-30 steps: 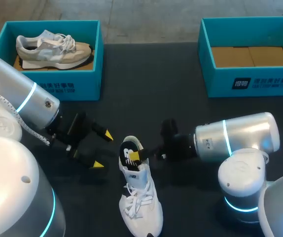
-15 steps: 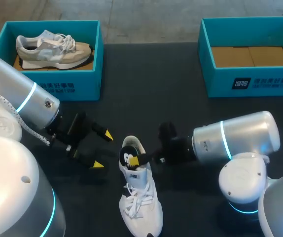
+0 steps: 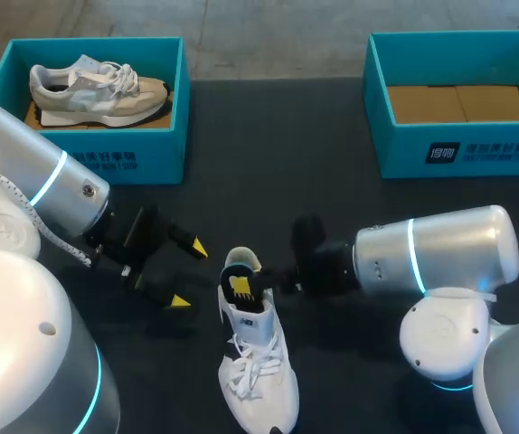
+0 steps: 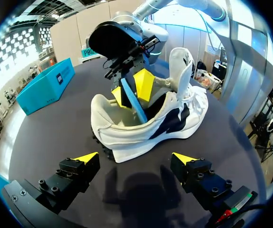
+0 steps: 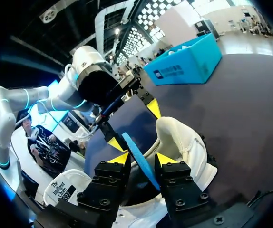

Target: Take the shoe out of the shoebox, open the shoe tongue, remove and reinsert the insole, then place the shoe into the shoebox

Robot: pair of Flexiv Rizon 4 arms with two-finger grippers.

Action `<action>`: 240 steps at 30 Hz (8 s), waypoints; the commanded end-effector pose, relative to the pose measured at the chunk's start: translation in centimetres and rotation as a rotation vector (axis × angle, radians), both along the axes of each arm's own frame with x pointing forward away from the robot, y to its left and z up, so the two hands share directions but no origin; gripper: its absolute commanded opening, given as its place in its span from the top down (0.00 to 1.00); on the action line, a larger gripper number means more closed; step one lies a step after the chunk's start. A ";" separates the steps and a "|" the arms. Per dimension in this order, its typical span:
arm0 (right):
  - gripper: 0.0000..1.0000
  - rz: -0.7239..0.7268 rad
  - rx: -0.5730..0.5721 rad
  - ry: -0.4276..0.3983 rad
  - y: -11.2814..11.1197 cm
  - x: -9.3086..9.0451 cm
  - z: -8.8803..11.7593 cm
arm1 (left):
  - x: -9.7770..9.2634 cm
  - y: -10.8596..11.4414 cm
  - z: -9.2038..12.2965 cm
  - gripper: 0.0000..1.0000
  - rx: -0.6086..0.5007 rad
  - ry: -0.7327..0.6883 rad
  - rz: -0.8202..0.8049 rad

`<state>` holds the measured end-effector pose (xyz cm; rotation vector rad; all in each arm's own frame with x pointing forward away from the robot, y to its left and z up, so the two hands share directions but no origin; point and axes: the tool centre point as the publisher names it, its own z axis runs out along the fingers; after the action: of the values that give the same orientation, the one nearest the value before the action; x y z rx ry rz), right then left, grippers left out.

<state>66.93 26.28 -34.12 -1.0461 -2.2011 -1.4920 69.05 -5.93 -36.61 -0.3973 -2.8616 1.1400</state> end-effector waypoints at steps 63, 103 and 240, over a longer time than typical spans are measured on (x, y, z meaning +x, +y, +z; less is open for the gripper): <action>0.42 -0.043 -0.113 -0.147 0.8 0.7 1.7 | -0.1 0.0 0.0 0.00 0.003 -0.002 0.001; 0.69 -0.132 -0.195 -0.112 -2.8 -0.2 4.1 | -0.1 0.0 0.0 0.00 0.003 -0.002 0.001; 1.00 -0.500 -0.838 0.122 1.0 2.4 -3.4 | 2.0 19.9 5.8 0.00 0.250 0.014 0.025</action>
<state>69.39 26.89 -36.37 -1.9749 -2.6413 -0.5367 70.88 14.01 -30.74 -0.3290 -2.9624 0.7645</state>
